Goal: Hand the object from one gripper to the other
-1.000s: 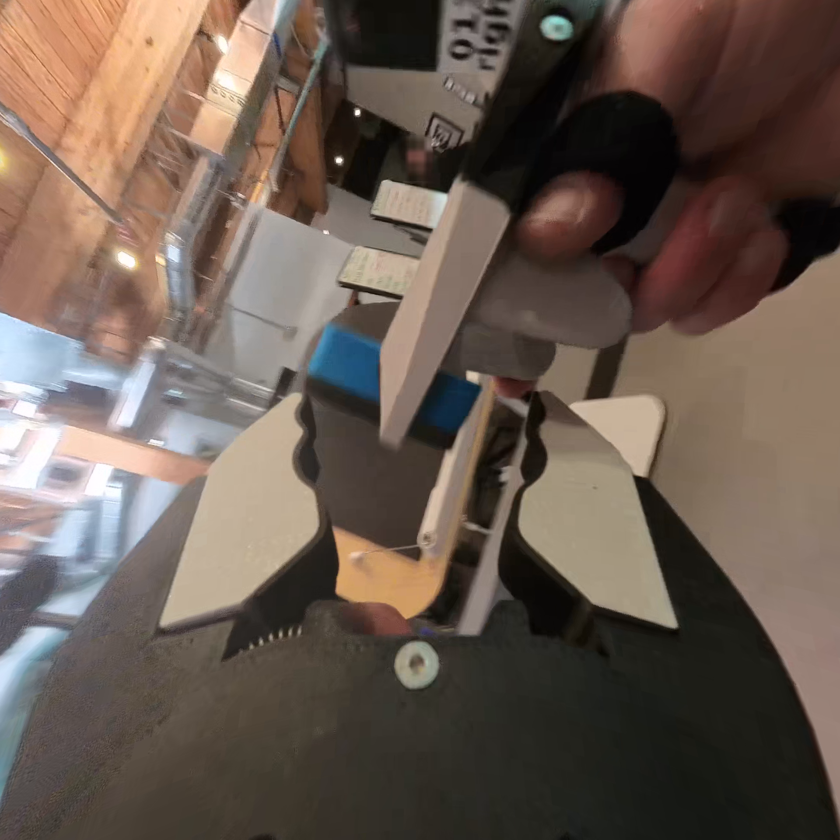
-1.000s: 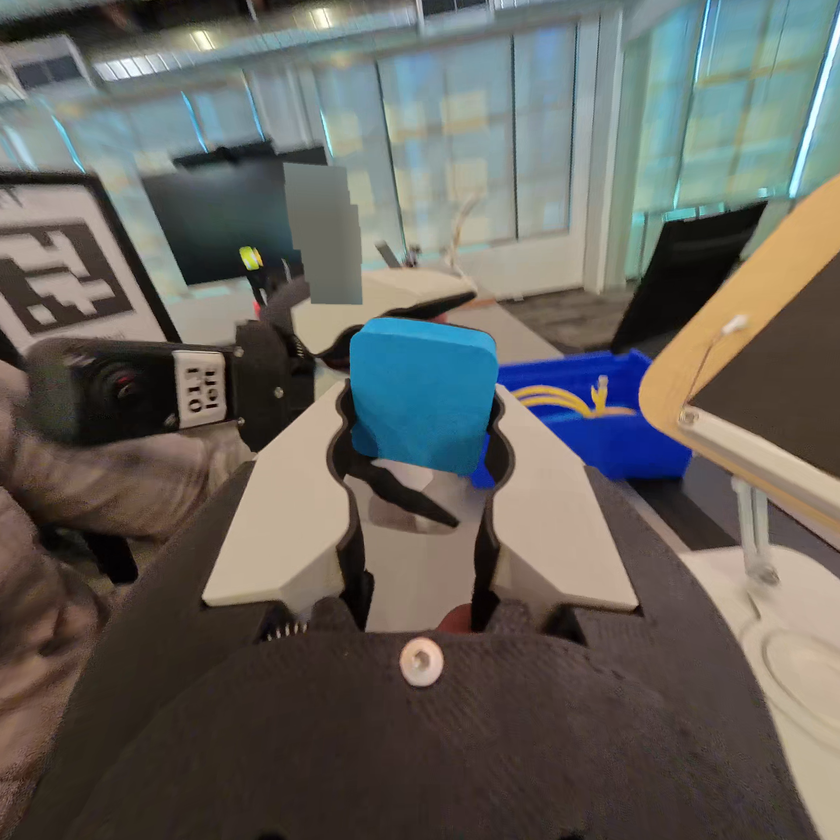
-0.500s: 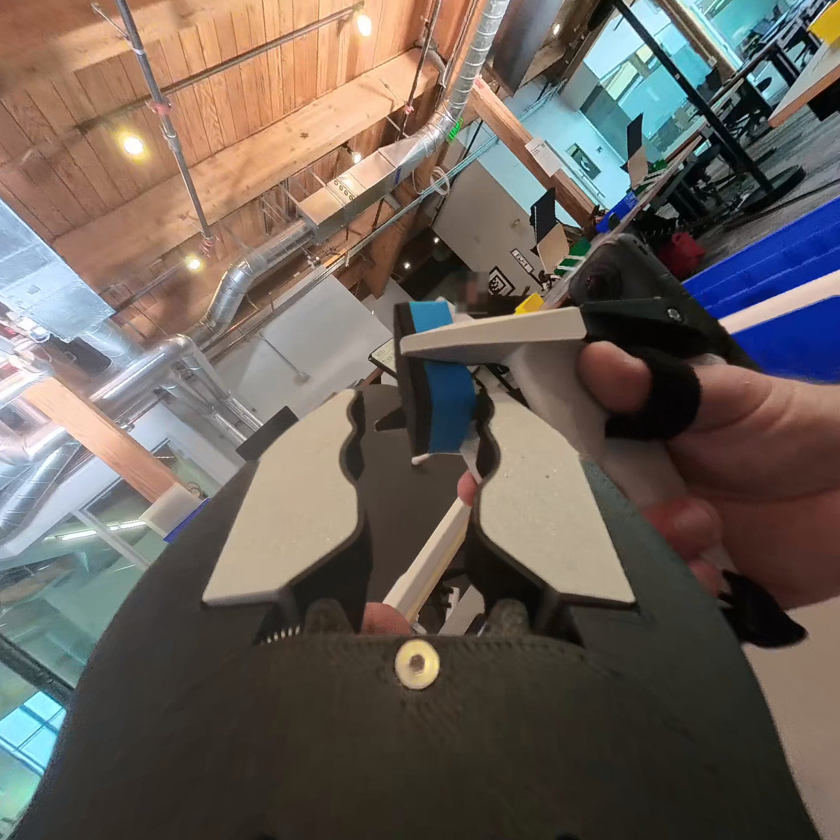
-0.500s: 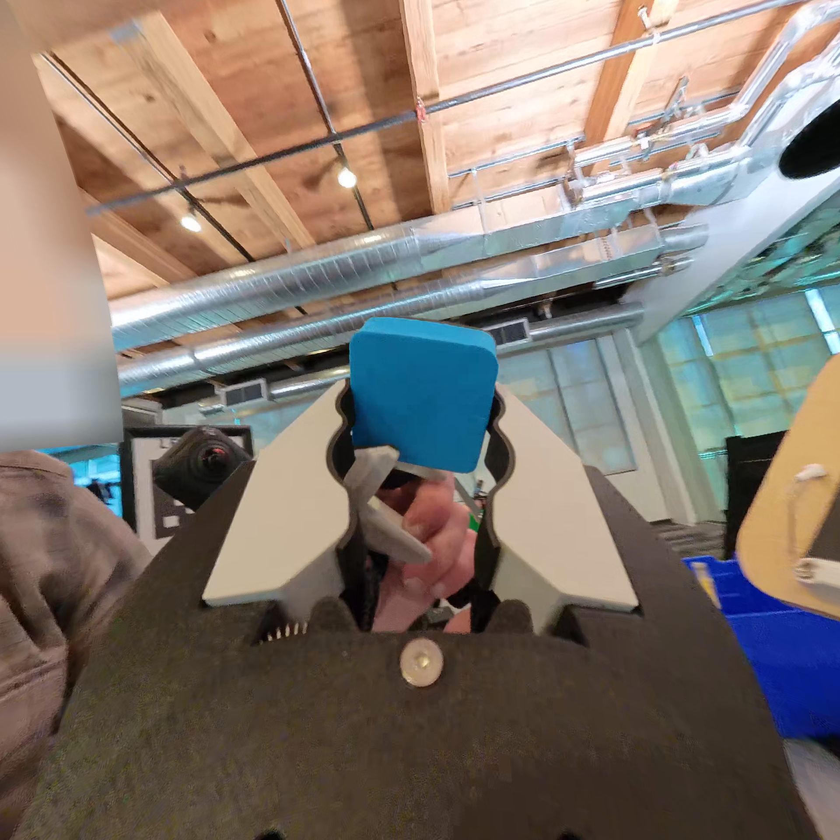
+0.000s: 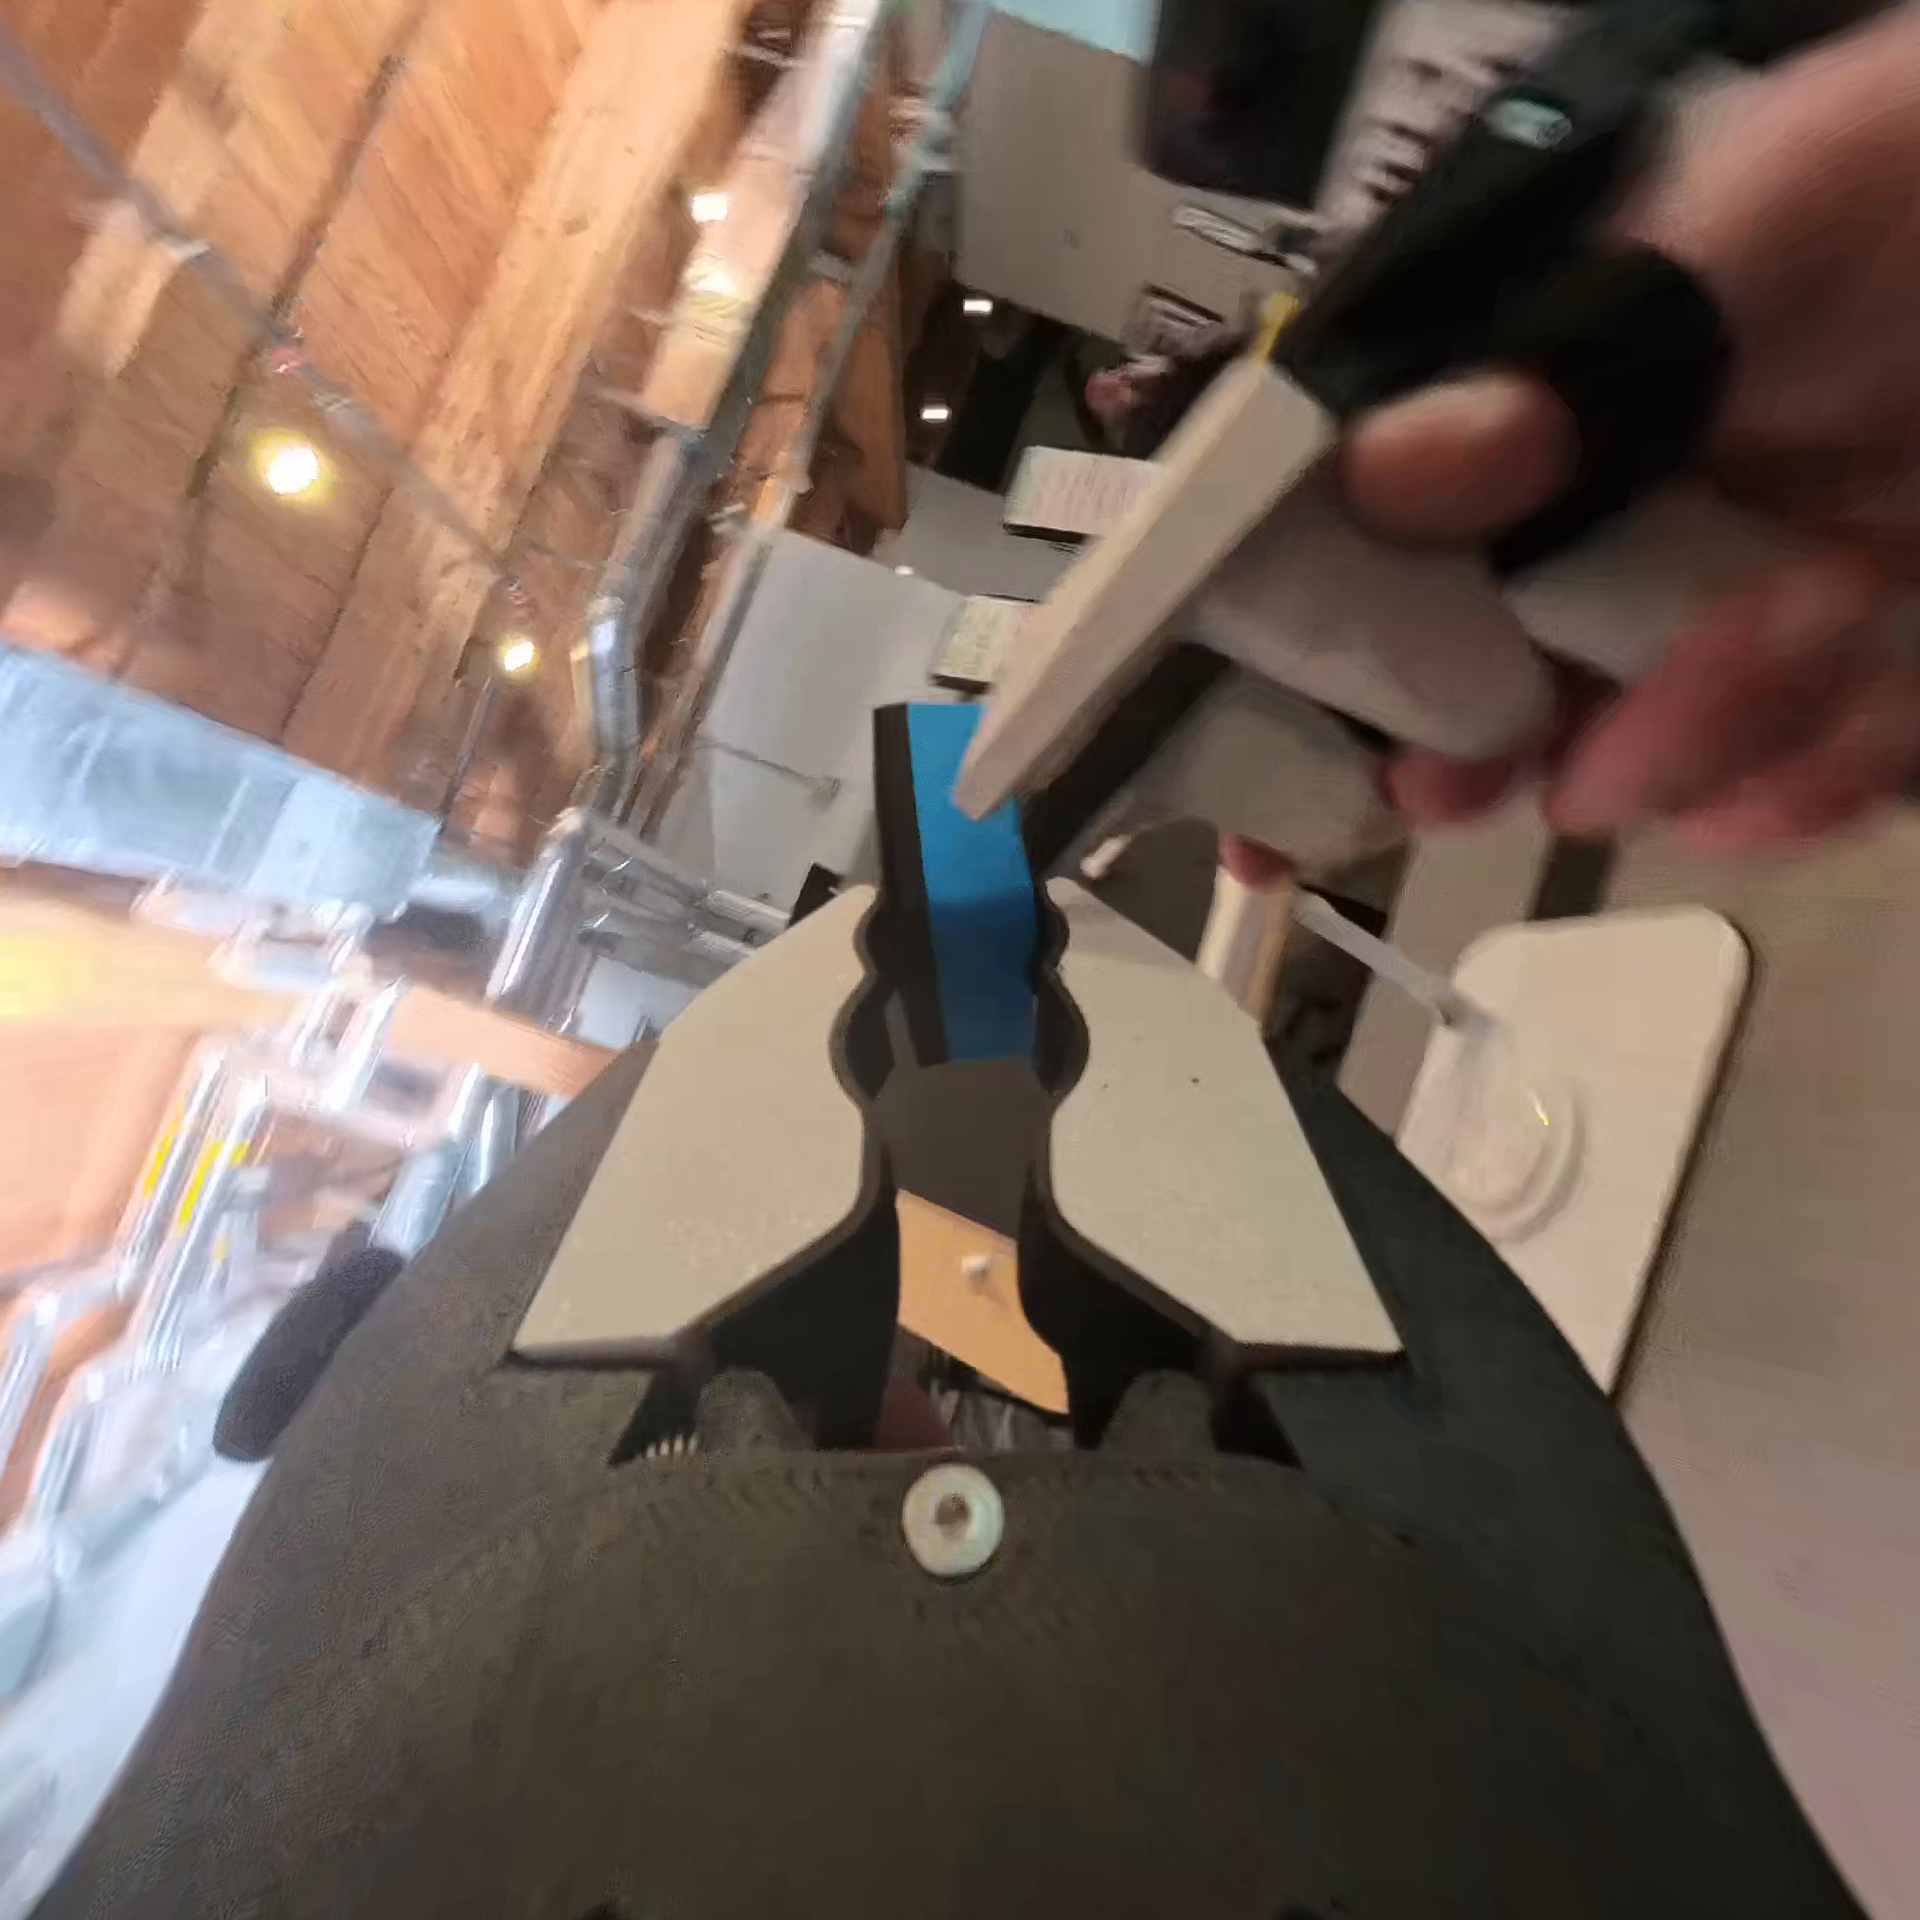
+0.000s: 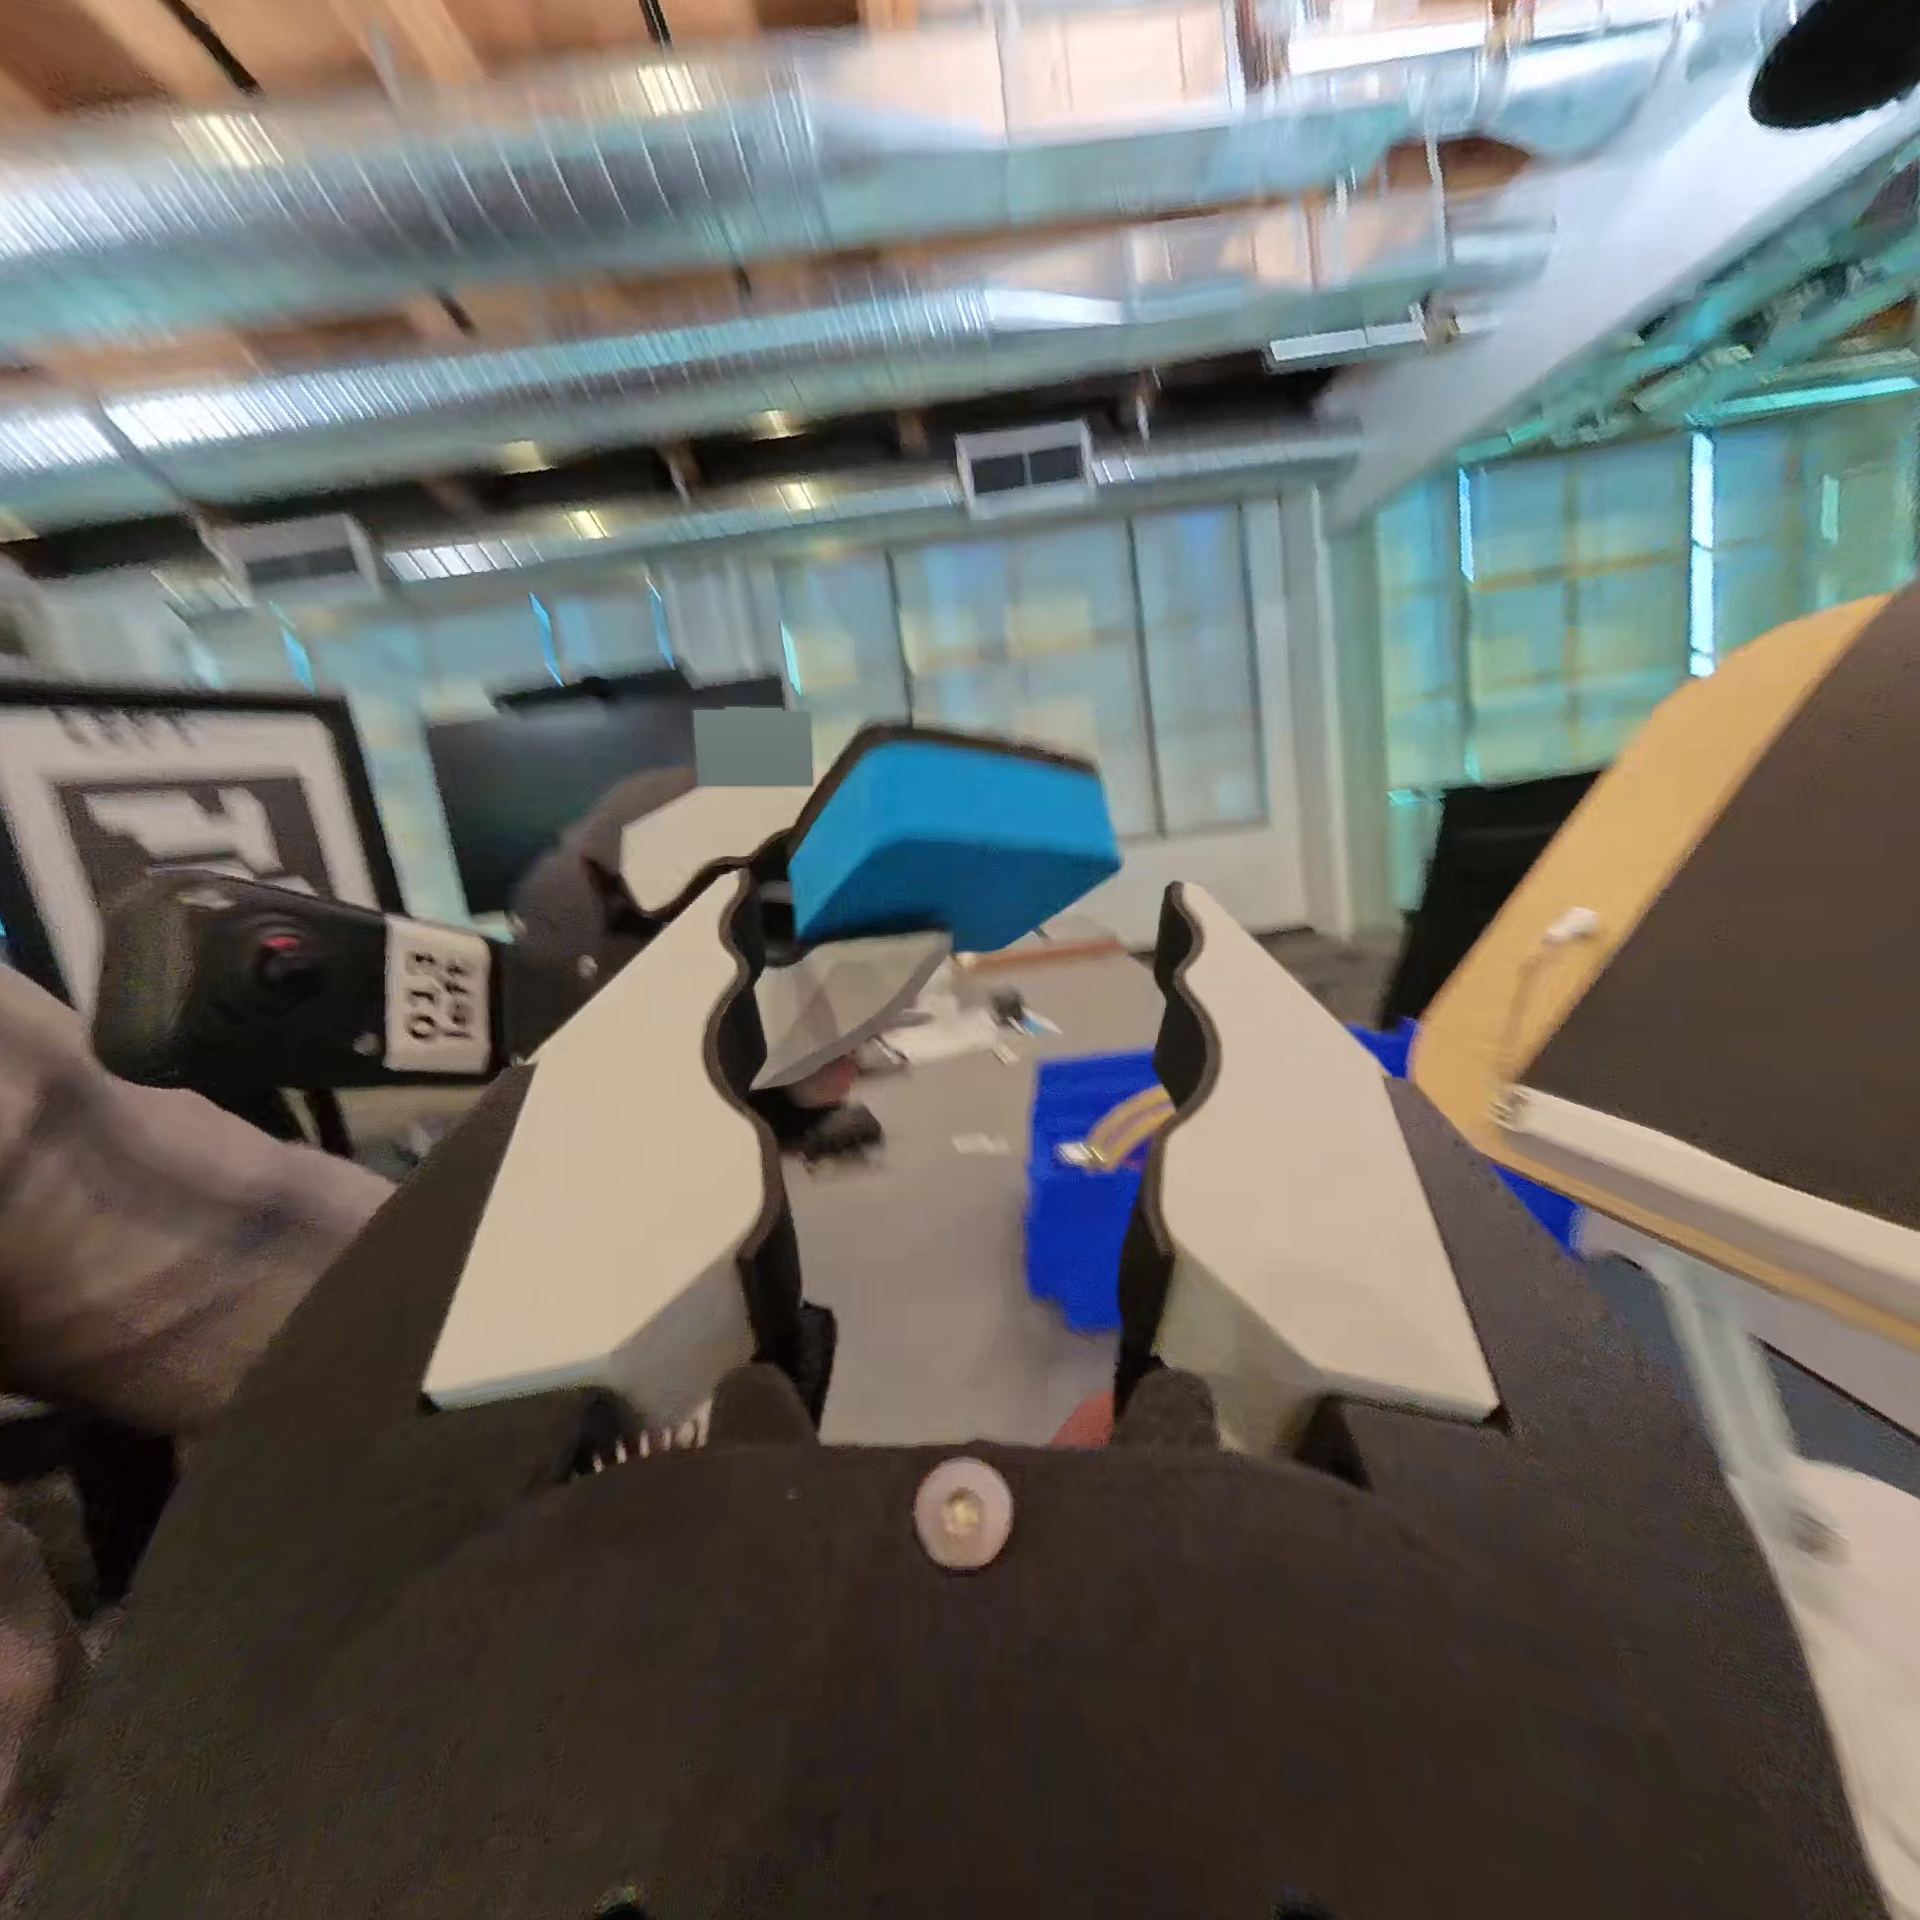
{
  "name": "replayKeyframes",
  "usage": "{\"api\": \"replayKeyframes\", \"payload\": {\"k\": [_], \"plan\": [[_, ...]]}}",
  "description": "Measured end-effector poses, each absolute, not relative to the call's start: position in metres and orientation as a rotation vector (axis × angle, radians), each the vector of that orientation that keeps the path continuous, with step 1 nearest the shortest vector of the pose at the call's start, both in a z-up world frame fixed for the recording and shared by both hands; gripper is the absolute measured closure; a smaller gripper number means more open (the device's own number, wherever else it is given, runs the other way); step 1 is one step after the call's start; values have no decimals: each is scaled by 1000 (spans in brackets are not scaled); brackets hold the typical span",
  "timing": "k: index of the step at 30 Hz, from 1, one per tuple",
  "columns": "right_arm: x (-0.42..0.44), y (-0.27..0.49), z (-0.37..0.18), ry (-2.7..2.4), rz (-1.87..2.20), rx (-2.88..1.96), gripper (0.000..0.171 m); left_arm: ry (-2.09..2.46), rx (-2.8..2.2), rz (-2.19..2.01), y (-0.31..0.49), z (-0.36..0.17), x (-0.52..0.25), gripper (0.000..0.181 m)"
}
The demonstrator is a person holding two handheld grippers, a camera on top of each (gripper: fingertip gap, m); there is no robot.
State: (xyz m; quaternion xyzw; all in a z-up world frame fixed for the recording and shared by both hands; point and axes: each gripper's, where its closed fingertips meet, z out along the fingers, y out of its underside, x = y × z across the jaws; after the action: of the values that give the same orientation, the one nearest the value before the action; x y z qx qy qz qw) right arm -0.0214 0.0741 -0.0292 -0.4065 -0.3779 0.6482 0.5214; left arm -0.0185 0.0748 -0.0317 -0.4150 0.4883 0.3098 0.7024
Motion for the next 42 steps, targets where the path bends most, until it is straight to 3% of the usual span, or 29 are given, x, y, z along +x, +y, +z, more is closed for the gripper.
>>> {"api": "replayKeyframes", "payload": {"k": [7, 21, 26, 29, 33, 40, 42], "plan": [[-15, 51, -52, -1274, 1367, -1050, 102, 1447, -890, 660, 57, -74, -4, 158], [-11, 30, -63, -1426, 1392, -1022, 116, 1459, -826, 574, 39, -69, 11, 156], [0, 40, -46, -1386, 1063, -845, 116, 1308, -1115, 88, 41, -57, -3, 132], [3, 36, -45, -1455, 727, -719, 115, 1149, -1291, -487, 33, -47, 1, 120], [-1, 37, -50, -1551, 282, -603, 116, 956, -1381, -1121, 29, -39, 8, 122], [-13, 30, -59, -1616, 48, -500, 117, 855, -1451, -1278, 42, -51, 9, 141], [-13, 25, -55, -1610, 43, -481, 116, 857, -1447, -1306, 42, -52, 9, 133]]}}
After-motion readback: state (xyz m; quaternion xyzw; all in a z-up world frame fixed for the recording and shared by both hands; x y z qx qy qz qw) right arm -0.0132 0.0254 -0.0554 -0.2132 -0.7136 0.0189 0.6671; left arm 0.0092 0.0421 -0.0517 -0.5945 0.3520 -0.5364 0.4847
